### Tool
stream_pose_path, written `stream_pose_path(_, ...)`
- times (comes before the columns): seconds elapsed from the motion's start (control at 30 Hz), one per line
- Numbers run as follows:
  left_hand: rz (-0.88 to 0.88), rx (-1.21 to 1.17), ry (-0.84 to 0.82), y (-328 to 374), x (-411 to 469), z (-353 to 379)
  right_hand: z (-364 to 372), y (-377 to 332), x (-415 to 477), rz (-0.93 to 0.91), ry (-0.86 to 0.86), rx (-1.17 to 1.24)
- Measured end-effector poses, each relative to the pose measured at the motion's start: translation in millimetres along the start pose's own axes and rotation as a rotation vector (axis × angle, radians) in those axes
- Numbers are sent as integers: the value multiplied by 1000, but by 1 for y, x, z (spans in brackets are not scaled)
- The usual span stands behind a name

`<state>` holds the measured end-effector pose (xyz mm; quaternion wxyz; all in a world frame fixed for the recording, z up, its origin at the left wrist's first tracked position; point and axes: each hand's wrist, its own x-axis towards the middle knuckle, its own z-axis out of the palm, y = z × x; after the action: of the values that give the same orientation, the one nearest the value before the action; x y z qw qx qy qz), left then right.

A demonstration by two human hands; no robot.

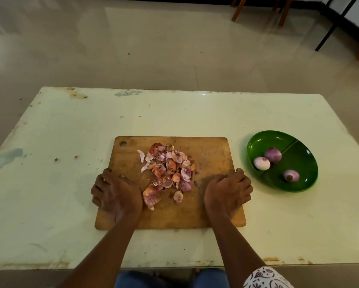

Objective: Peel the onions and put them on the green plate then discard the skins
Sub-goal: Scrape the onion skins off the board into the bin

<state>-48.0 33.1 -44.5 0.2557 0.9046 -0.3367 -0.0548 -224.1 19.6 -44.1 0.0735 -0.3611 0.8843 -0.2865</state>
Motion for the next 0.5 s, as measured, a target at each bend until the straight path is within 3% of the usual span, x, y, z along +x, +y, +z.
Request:
stream_pose_path(0.17, -48, 40, -55, -2, 7, -6, -4, -5, 1, 62, -60, 33)
stream_pose_path(0.33, -347, 2, -224, 14, 32, -16, -16, -19, 27, 373, -201, 99)
stream_pose_path(0.5, -376, 44, -312, 26, 42, -28, -29, -32, 39, 443, -288, 115)
